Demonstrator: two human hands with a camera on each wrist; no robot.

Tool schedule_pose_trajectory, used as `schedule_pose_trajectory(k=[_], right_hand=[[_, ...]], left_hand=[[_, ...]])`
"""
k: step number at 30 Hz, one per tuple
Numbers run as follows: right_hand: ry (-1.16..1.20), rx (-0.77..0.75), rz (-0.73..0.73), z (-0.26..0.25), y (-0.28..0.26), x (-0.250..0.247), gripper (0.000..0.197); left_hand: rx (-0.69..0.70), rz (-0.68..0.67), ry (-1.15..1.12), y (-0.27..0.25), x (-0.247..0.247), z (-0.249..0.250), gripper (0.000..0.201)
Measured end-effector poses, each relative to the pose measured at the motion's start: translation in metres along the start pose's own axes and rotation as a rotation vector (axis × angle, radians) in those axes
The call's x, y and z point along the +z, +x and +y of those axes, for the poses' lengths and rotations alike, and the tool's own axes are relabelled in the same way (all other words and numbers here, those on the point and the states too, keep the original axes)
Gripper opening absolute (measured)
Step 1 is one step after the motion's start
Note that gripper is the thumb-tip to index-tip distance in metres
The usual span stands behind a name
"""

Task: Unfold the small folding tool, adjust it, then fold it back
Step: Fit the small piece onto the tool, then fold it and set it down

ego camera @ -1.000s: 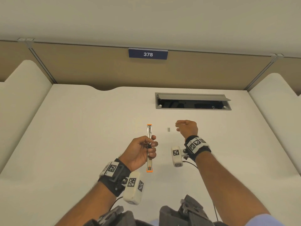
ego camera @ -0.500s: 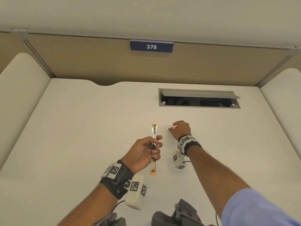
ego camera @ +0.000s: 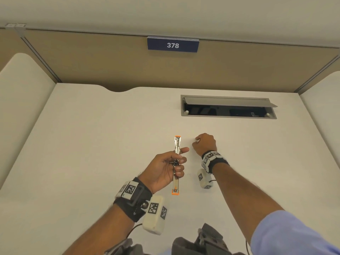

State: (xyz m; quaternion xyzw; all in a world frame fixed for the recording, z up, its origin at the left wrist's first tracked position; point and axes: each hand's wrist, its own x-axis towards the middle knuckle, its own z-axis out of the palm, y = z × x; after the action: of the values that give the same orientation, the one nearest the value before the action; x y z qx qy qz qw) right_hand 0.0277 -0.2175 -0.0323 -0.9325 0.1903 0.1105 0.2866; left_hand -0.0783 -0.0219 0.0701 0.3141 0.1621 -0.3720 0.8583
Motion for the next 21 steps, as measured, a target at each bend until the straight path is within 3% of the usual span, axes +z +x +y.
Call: schedule_pose_trajectory(k=[3, 7, 11, 15, 21], right_hand=[[0.153, 0.038, 0.016, 0.001, -0.002, -0.005, 0.025], [0.521, 0.071, -0.072, -0.012, -0.023, -0.027, 0.002], [0.851, -0.023, -0.255, -0.033, -0.056, -0.063, 0.018], [0.832, -0.230, -0.394, -0.050, -0.085, -0.097, 0.023], [0.520, -0.565, -0.358, -0.064, -0.107, -0.108, 0.019]], left_hand=[[0.005, -0.004, -0.005, -0.001, 0.000, 0.001, 0.065], [0.013, -0.003, -0.009, -0.004, 0.000, 0.001, 0.065], [0.017, -0.010, -0.013, -0.007, -0.001, 0.002, 0.063], [0.027, -0.027, -0.011, -0.009, -0.003, 0.004, 0.063], [0.055, -0.030, 0.027, -0.014, 0.000, 0.006, 0.042]])
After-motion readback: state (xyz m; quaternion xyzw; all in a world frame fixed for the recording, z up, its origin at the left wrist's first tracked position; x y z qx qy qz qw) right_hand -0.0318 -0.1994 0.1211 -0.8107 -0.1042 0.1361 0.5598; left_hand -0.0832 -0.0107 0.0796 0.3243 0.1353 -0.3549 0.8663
